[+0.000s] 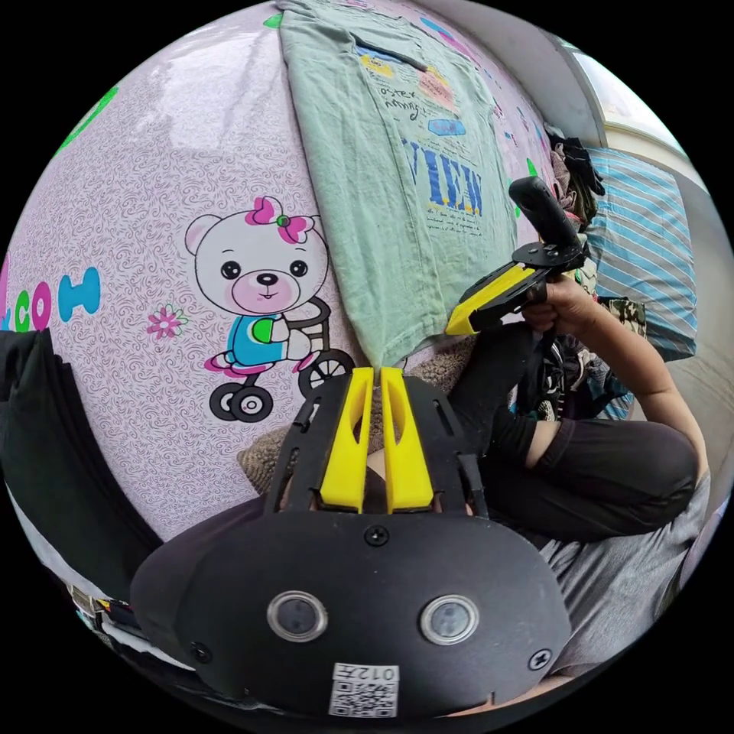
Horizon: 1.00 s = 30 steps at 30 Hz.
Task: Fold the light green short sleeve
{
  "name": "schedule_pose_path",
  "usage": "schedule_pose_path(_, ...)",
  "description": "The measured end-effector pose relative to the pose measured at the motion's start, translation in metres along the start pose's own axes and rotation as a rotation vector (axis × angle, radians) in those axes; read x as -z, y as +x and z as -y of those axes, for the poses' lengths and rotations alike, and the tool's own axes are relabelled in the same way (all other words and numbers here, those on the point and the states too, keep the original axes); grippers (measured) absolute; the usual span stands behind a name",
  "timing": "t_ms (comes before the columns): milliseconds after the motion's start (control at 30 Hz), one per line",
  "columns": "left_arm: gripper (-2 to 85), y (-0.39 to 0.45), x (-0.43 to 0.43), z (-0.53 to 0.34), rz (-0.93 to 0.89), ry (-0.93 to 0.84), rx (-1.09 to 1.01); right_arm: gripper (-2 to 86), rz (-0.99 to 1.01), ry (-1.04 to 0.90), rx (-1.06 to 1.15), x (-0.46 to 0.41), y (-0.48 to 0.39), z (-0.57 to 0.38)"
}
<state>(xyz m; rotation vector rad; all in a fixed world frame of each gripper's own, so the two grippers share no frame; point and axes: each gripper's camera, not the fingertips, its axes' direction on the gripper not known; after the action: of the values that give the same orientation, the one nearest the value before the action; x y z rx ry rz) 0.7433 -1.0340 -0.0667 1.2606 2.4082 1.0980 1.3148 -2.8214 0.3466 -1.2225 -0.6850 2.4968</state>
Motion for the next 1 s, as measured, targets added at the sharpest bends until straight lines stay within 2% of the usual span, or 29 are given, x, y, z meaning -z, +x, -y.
schedule_pose_path(100,1.0,-0.008,0.001,0.004,-0.036,-0.021,0.039,-0.7,-0.051,-0.013,-0.035,-0.003,0.007,-0.003)
schedule_pose_path(233,0.9,-0.005,-0.001,0.011,-0.023,-0.058,0.043,0.4,-0.009,0.024,-0.030,0.002,0.002,-0.006)
schedule_pose_path(533,0.8,0.005,-0.002,0.018,-0.010,-0.118,0.036,5.3,-0.118,0.056,-0.019,0.012,-0.026,0.000)
schedule_pose_path(833,0.8,0.019,0.005,0.009,0.003,-0.112,0.030,0.3,-0.184,-0.003,0.010,-0.016,-0.046,0.016)
schedule_pose_path(1000,0.7,0.031,0.016,-0.005,-0.009,-0.113,-0.001,-0.1,-0.143,0.005,-0.005,-0.018,-0.046,0.021)
